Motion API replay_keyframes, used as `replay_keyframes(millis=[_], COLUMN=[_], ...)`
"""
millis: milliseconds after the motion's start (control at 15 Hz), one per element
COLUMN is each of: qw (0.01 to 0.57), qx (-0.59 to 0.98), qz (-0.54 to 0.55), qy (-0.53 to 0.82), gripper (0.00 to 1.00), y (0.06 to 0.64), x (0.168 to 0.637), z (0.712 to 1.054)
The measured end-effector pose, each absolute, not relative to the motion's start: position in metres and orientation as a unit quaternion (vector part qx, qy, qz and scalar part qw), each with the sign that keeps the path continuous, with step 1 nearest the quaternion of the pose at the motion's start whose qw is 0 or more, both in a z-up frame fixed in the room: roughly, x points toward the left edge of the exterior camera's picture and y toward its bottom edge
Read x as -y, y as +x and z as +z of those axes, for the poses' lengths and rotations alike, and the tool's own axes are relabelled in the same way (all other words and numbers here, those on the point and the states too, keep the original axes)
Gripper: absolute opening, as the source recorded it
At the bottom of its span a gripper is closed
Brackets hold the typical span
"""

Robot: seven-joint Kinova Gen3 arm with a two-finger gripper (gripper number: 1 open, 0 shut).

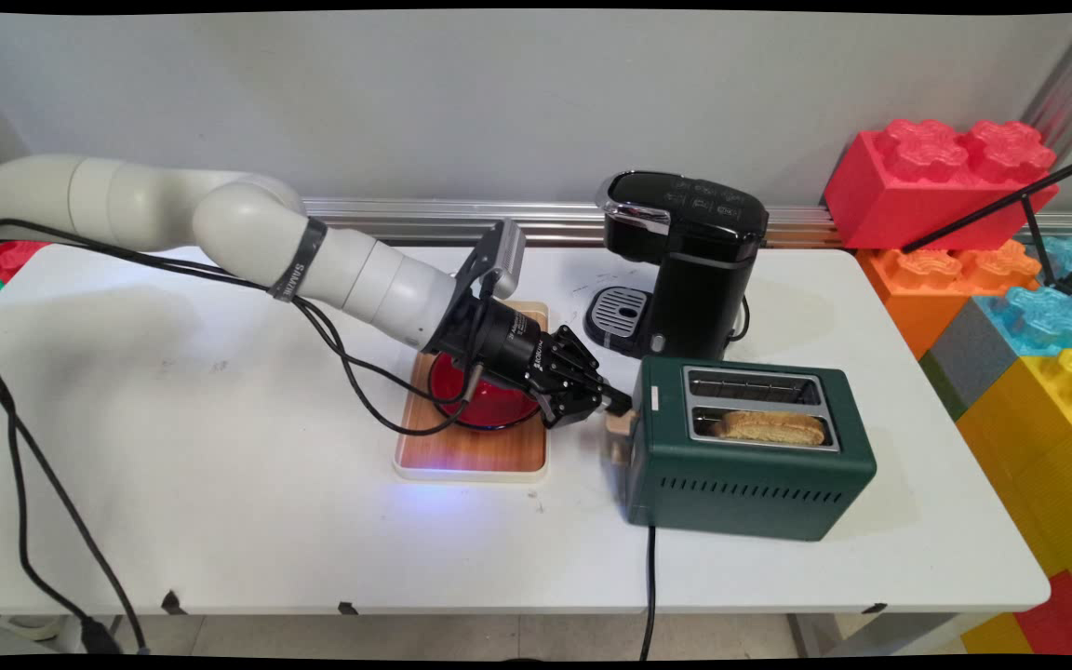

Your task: Press the toaster switch

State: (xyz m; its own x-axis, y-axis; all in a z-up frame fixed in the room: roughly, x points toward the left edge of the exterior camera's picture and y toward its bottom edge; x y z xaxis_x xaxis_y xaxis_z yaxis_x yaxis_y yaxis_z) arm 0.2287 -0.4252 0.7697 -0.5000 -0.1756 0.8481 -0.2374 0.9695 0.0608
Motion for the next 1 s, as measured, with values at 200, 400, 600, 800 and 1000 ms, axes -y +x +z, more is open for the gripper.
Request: replay_keyframes(millis=[200,400,600,800,1000], qw=[0.483,0.480,0.478,0.476,0.475], qx=[0.866,0.867,0.868,0.869,0.869], qz=[0.032,0.031,0.030,0.030,0.030], qy=[0.123,0.126,0.128,0.130,0.132], gripper=[0.00,0.00,0.00,0.00,0.00], y=[0.229,0.230,0.230,0.230,0.229], x=[0.425,0.424,0.424,0.424,0.424], z=[0.762,0.754,0.747,0.741,0.736])
